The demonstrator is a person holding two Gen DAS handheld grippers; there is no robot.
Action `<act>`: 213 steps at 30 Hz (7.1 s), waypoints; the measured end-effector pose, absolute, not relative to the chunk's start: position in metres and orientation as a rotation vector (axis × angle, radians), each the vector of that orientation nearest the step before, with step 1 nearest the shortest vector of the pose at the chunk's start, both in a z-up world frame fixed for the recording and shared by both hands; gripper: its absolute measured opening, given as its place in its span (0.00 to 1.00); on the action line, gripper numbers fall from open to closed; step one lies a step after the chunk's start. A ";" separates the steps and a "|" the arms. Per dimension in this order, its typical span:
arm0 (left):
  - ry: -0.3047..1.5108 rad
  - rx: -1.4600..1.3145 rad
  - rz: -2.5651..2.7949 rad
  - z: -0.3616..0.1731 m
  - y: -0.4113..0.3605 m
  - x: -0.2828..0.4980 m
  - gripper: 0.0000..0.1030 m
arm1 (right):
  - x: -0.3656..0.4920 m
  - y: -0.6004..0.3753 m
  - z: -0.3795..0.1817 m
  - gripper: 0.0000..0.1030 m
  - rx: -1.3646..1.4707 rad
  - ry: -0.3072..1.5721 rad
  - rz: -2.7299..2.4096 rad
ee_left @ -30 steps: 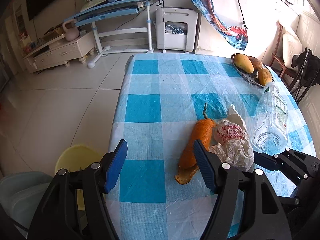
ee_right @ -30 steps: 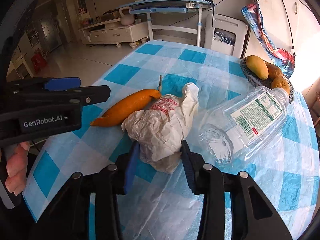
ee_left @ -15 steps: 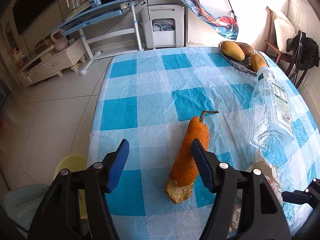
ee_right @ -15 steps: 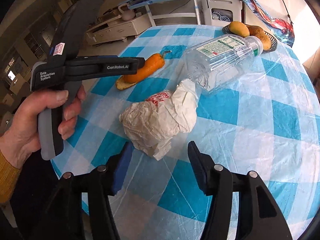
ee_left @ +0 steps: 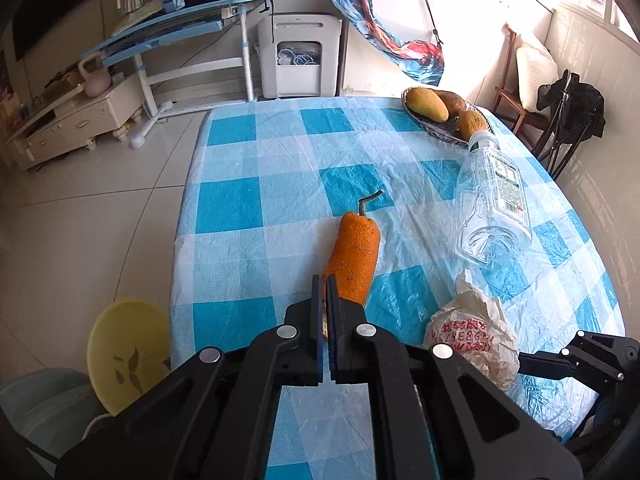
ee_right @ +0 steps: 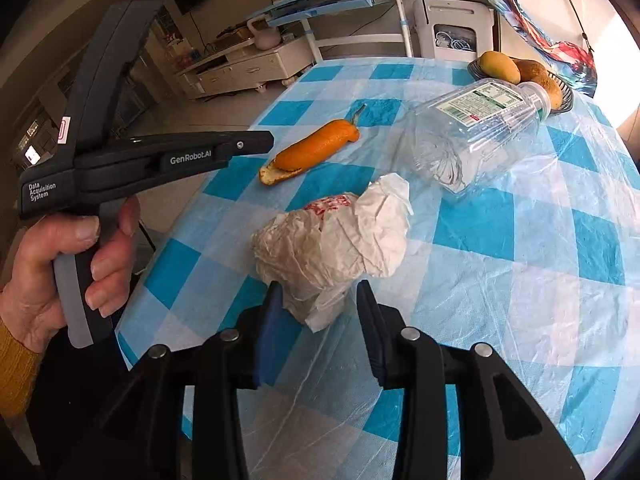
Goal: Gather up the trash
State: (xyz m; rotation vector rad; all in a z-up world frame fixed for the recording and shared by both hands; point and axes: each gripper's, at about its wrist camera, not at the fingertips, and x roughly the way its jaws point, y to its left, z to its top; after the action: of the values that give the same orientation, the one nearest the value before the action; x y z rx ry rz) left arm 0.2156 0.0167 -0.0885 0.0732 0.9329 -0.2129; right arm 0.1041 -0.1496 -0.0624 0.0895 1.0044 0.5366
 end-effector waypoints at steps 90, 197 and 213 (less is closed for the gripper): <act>0.965 0.111 -0.195 -0.101 0.049 0.188 0.18 | 0.109 -0.137 -0.079 0.36 0.132 0.960 0.521; 0.973 0.049 -0.024 -0.106 0.027 0.205 0.91 | 0.120 -0.171 -0.075 0.66 0.138 0.940 0.208; 0.970 0.064 -0.043 -0.127 0.010 0.207 0.93 | 0.120 -0.165 -0.087 0.73 0.118 0.940 0.178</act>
State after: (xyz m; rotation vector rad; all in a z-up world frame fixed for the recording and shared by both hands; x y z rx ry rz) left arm 0.2070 0.0105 -0.1268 0.0643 0.9705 -0.0432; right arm 0.1196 -0.1653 -0.0866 0.1181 0.9398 0.1781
